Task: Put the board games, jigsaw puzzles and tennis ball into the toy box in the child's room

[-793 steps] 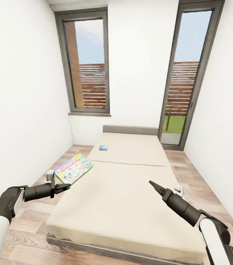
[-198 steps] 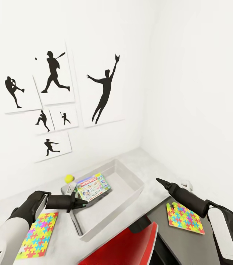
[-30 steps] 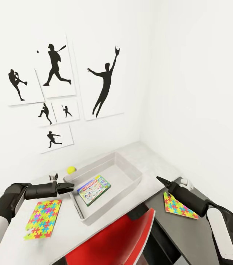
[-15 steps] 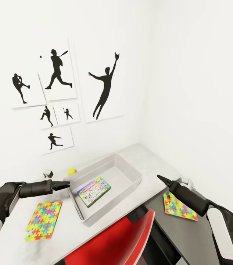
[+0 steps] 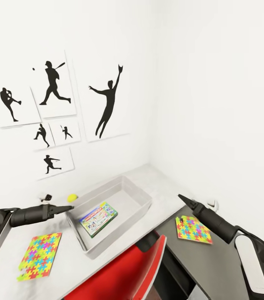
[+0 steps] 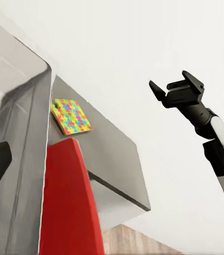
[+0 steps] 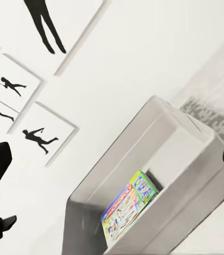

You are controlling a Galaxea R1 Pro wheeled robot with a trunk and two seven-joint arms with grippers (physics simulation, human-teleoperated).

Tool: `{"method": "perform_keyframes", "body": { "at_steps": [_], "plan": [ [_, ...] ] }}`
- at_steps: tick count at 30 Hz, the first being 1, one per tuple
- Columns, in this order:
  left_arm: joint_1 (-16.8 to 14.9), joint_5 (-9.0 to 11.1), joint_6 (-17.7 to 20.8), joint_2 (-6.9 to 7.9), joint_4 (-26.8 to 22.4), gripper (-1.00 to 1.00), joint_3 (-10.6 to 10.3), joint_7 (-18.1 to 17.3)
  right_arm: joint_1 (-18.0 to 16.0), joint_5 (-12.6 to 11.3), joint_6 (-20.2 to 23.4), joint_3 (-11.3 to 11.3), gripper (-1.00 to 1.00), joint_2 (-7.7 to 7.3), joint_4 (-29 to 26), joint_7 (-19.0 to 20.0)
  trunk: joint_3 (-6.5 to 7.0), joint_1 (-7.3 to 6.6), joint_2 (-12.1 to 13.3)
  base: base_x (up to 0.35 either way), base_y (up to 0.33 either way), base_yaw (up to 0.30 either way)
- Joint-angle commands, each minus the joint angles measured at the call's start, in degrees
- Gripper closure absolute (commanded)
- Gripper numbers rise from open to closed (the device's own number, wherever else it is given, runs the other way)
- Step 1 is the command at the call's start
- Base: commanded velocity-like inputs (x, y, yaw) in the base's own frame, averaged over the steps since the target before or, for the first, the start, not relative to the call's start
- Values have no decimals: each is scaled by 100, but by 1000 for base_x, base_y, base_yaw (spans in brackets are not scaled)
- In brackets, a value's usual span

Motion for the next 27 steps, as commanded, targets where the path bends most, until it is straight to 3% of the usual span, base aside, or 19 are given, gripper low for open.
{"method": "perform_keyframes", "body": {
  "at_steps": [1,8,15,27],
  "plan": [
    [72,86,89,2,-142,-100,-5,-21,-7,-18,40,-7,-100,8,-1,47,-5,3,-12,-60,0,-198],
    [209,295,139,6,-373,-100,-1,-21,117,-28,28,-15,-100,28,39,257,49,3,-12,-23,0,-200],
    [224,327,141,16,-409,-100,12,-21,204,-37,24,-74,-100,17,164,355,103,3,-12,-38,0,-200],
    [225,332,141,45,-436,-100,15,-21,219,-40,22,-123,-100,78,209,391,196,3,-12,-201,0,-201]
  ]
}}
